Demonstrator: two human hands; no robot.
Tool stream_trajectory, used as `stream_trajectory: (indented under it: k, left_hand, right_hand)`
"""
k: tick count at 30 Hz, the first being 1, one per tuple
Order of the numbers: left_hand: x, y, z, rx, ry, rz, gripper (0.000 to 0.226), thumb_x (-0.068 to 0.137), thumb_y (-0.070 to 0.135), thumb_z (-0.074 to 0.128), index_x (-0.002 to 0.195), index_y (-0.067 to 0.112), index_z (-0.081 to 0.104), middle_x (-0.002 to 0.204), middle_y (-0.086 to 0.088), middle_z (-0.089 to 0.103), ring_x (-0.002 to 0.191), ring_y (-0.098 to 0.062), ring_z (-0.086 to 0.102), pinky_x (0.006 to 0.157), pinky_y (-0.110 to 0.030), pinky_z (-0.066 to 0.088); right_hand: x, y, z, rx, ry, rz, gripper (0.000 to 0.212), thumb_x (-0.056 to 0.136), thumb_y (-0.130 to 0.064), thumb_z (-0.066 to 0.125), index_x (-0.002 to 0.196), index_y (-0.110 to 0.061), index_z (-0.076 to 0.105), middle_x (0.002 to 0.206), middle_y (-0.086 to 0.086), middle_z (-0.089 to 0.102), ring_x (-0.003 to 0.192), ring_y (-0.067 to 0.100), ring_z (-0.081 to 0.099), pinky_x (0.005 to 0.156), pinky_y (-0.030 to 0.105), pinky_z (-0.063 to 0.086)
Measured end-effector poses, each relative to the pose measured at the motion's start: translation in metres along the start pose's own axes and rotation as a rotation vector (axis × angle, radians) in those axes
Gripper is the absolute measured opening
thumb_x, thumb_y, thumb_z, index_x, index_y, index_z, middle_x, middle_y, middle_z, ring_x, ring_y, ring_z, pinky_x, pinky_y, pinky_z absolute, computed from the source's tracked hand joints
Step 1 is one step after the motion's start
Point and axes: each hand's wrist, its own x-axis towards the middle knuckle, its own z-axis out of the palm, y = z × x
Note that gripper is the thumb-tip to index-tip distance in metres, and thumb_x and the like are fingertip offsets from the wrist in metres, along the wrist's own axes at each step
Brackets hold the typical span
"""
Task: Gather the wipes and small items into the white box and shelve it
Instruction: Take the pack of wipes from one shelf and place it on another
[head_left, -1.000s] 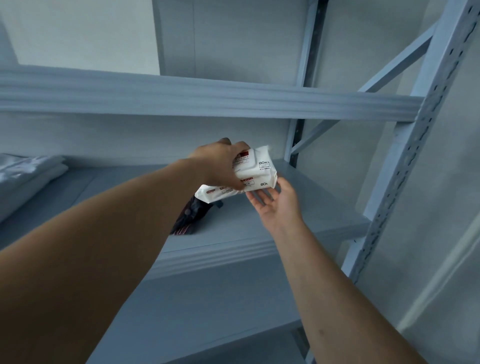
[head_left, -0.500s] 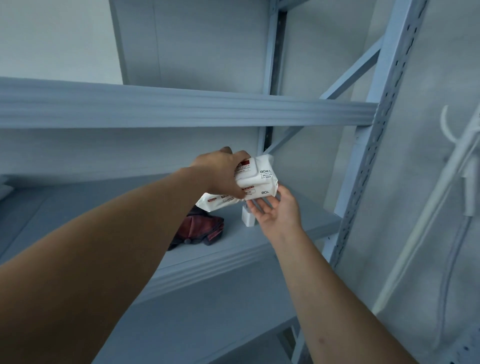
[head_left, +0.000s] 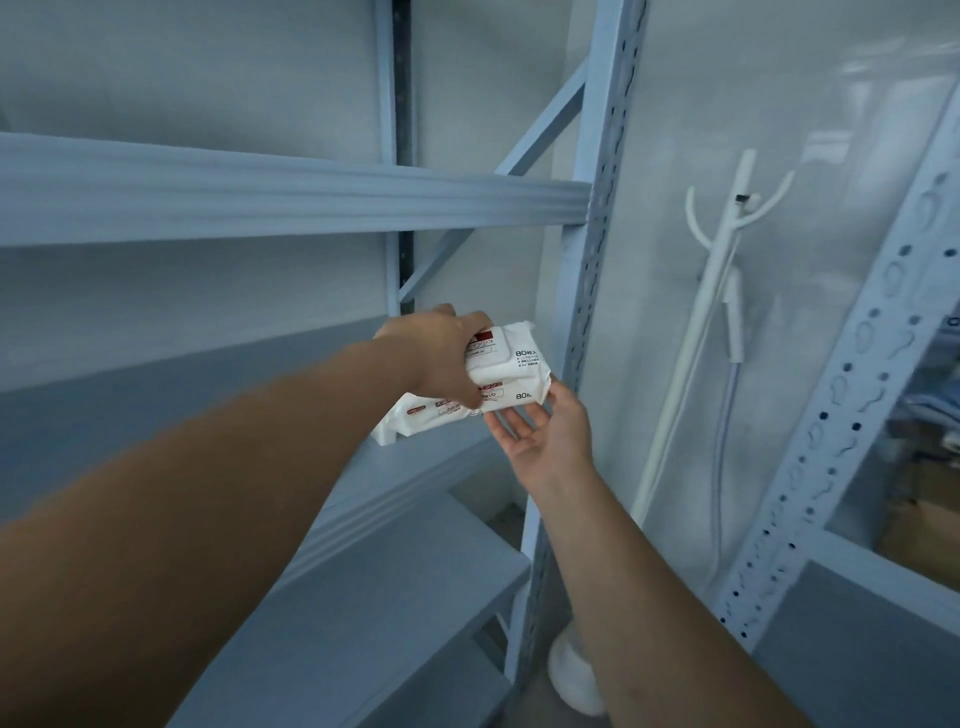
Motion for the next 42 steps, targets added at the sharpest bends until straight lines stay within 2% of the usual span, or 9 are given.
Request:
stream_trajectory:
  k: [7,10,15,19,27,32,35,38,42]
  left_hand:
    - [0.032,0.079,0.019,-0.038,-0.029,0.202,0.095,0.050,0.067,0.073,0.135,0.042,0.038,0.104,0.007,0.048,0.088,-0.019,0.055,0.064,-0.031,0.043]
    - [0.042,0.122,0.031,-0.085,-0.063,0.292,0.094,0.050,0.066,0.074,0.133,0.041,0.039,0.102,0.007,0.048,0.088,-0.020,0.056,0.068,-0.033,0.045]
    - [0.048,0.206,0.049,-0.096,-0.134,0.437,0.095,0.051,0.064,0.075,0.135,0.040,0.038,0.105,0.004,0.047,0.091,-0.023,0.057,0.074,-0.038,0.050]
    - [0.045,0.281,0.057,-0.095,-0.167,0.533,0.093,0.055,0.062,0.076,0.136,0.037,0.039,0.105,0.002,0.048,0.090,-0.024,0.059,0.078,-0.042,0.053]
    - [0.042,0.448,0.051,-0.106,-0.164,0.689,0.089,0.057,0.062,0.077,0.134,0.036,0.041,0.100,0.004,0.048,0.091,-0.021,0.054,0.079,-0.041,0.052]
    - [0.038,0.555,0.045,-0.106,-0.126,0.794,0.093,0.053,0.065,0.077,0.134,0.036,0.042,0.114,0.003,0.054,0.102,-0.023,0.054,0.086,-0.042,0.051]
    - [0.033,0.615,0.040,-0.107,-0.139,0.836,0.091,0.050,0.068,0.075,0.130,0.038,0.044,0.109,0.002,0.052,0.100,-0.025,0.057,0.083,-0.043,0.050]
    - [0.027,0.669,0.035,-0.116,-0.109,0.900,0.089,0.052,0.067,0.076,0.130,0.039,0.042,0.106,0.004,0.051,0.096,-0.022,0.055,0.077,-0.039,0.050]
    - [0.019,0.735,0.034,-0.127,-0.078,1.006,0.093,0.053,0.064,0.077,0.135,0.034,0.043,0.119,0.002,0.057,0.102,-0.023,0.056,0.077,-0.035,0.048]
  right_hand:
    - [-0.021,-0.047,-0.062,0.050,0.148,-0.124,0.018,0.089,-0.025,0.065,0.095,-0.011,0.074,0.091,0.012,0.077,0.095,0.032,0.072,0.075,0.042,0.062]
    - [-0.033,-0.070,-0.096,0.071,0.228,-0.175,0.018,0.089,-0.025,0.065,0.096,-0.011,0.074,0.097,0.012,0.075,0.095,0.032,0.072,0.077,0.042,0.062]
    - [-0.063,-0.102,-0.160,0.148,0.366,-0.250,0.033,0.089,-0.025,0.064,0.117,-0.009,0.069,0.115,0.015,0.071,0.102,0.034,0.071,0.078,0.044,0.061]
    - [-0.089,-0.136,-0.212,0.185,0.447,-0.312,0.031,0.091,-0.028,0.062,0.116,-0.012,0.070,0.115,0.013,0.070,0.102,0.032,0.069,0.086,0.046,0.060]
    - [-0.149,-0.235,-0.317,0.214,0.560,-0.433,0.033,0.092,-0.028,0.060,0.118,-0.009,0.068,0.117,0.015,0.070,0.105,0.033,0.069,0.080,0.045,0.061]
    - [-0.191,-0.299,-0.380,0.205,0.615,-0.527,0.023,0.091,-0.027,0.057,0.100,-0.012,0.071,0.098,0.011,0.068,0.090,0.029,0.068,0.079,0.042,0.061]
    - [-0.217,-0.334,-0.415,0.191,0.649,-0.576,0.019,0.089,-0.029,0.058,0.090,-0.017,0.072,0.081,0.005,0.073,0.078,0.025,0.070,0.080,0.042,0.061]
    - [-0.242,-0.364,-0.445,0.190,0.704,-0.629,0.023,0.089,-0.030,0.057,0.097,-0.016,0.072,0.083,0.005,0.075,0.080,0.026,0.072,0.085,0.044,0.060]
    - [-0.269,-0.399,-0.481,0.205,0.802,-0.701,0.027,0.087,-0.029,0.054,0.100,-0.015,0.073,0.091,0.008,0.075,0.084,0.027,0.072,0.081,0.042,0.061]
